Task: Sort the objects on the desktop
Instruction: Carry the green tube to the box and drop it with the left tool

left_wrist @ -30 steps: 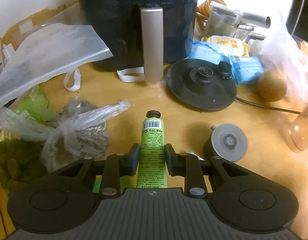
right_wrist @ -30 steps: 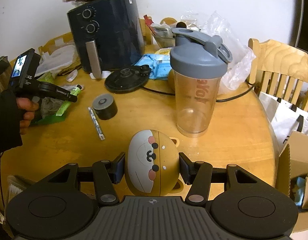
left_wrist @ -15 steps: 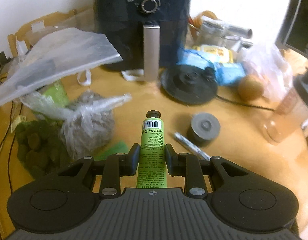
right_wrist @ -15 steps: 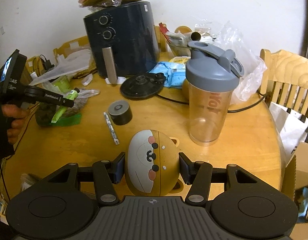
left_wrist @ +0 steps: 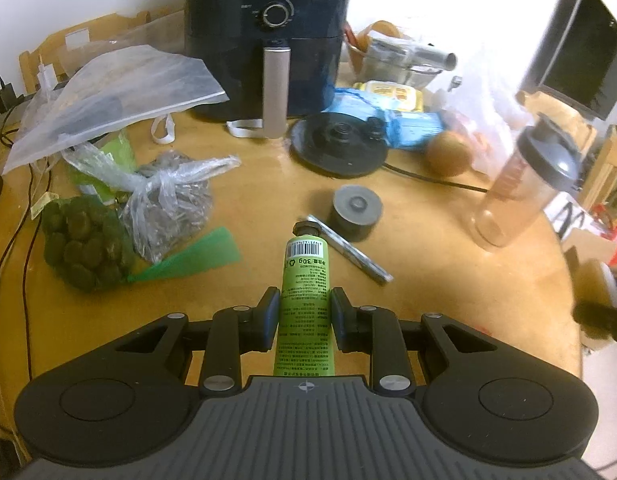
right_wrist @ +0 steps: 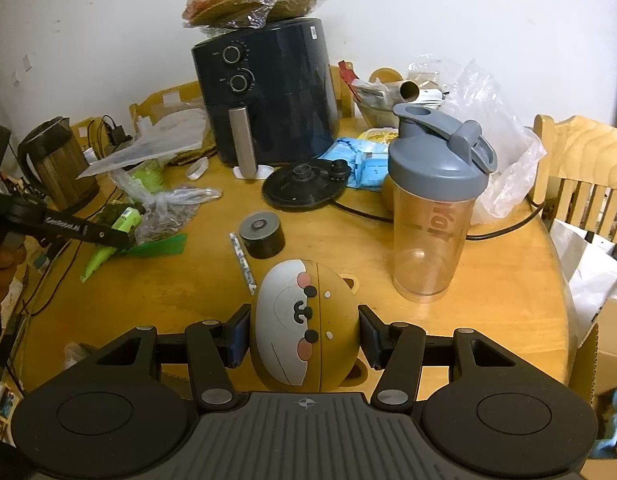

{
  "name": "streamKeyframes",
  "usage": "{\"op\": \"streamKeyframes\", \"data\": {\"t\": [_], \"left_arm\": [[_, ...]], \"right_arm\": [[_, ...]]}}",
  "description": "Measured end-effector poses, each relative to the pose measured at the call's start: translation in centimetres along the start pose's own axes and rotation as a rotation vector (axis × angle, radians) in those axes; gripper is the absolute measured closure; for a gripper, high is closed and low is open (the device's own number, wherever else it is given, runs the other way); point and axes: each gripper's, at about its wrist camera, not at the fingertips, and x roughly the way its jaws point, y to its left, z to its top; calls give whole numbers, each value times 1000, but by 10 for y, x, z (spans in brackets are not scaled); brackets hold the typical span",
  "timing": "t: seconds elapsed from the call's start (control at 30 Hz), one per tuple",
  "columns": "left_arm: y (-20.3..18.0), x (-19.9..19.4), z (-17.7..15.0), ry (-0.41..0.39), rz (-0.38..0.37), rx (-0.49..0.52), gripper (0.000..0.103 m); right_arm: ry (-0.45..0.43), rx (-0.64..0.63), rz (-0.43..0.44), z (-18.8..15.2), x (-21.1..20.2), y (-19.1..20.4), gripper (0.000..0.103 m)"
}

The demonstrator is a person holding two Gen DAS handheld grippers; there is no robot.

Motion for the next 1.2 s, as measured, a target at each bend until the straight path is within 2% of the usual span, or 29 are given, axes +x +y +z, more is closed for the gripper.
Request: {"op": "streamKeyframes", "data": {"t": [0.2,0.63,0.87,0.9,1.0,1.2], "left_arm": [[-11,-19,-20,31,-61,-4,76],[-44,-40,-72,104,-128,32,76],[-55,-36,-94,129,-109,54,75],[-57,-37,-95,125,-103,64,74],[-60,-38,-99,120,-103,80,51],[-62,-45,-104,97,-62,82,45]], "right_arm": [[-13,-9,22,-2,-8,-1,46],[-20,-20,60,-9,-21,-4,46],[-6,-39,93,-13,-24,1,46],[-2,-43,100,-13,-24,1,46],[3,-53,109,-15,-25,4,46],[23,-71,140,-20,-26,9,46]]}}
